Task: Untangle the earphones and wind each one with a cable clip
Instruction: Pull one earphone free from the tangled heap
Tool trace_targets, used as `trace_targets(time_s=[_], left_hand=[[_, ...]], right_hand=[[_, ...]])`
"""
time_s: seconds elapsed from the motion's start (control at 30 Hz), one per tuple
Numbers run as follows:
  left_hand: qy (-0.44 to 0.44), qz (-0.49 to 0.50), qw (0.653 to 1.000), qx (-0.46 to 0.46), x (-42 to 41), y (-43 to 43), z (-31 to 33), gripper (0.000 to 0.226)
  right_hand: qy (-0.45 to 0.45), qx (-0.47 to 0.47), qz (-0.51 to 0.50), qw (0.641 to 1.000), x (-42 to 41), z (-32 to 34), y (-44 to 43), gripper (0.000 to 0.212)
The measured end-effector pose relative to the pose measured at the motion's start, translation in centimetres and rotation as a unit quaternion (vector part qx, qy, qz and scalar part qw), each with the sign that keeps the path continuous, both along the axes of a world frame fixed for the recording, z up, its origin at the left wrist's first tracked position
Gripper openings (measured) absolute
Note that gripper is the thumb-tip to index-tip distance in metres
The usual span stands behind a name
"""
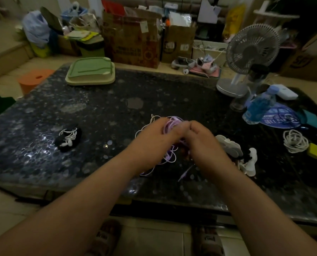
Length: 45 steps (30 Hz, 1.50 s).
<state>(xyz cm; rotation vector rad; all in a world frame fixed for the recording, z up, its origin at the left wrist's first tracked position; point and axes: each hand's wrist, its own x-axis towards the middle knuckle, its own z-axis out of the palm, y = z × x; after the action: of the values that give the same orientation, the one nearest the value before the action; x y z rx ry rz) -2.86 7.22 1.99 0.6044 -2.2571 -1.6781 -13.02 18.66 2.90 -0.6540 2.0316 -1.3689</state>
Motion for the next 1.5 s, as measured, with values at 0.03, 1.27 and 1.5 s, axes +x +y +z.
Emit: trace_targets(time_s=[0.03, 1.27, 1.5], left_hand=[[0.01, 0.001, 1.0, 0.024, -0.1, 0.1, 0.0, 0.029], [0.048, -0.06, 0.978, 0.196, 1.1, -1.1, -0.1, 0.006], [0.001, -0.117, 0.991, 0.057, 1.7, -1.4, -0.4, 0.01]], right_hand=[[-0.01, -0.006, 0.029, 1.0, 0.3, 0.1, 0.1, 0.019], [0.077, 0.05, 0.145, 0.985, 0.7, 0.3, 5.6, 0.039], [-0.081, -0.065, 0.072, 0.992, 0.4, 0.7, 5.6, 0.031]])
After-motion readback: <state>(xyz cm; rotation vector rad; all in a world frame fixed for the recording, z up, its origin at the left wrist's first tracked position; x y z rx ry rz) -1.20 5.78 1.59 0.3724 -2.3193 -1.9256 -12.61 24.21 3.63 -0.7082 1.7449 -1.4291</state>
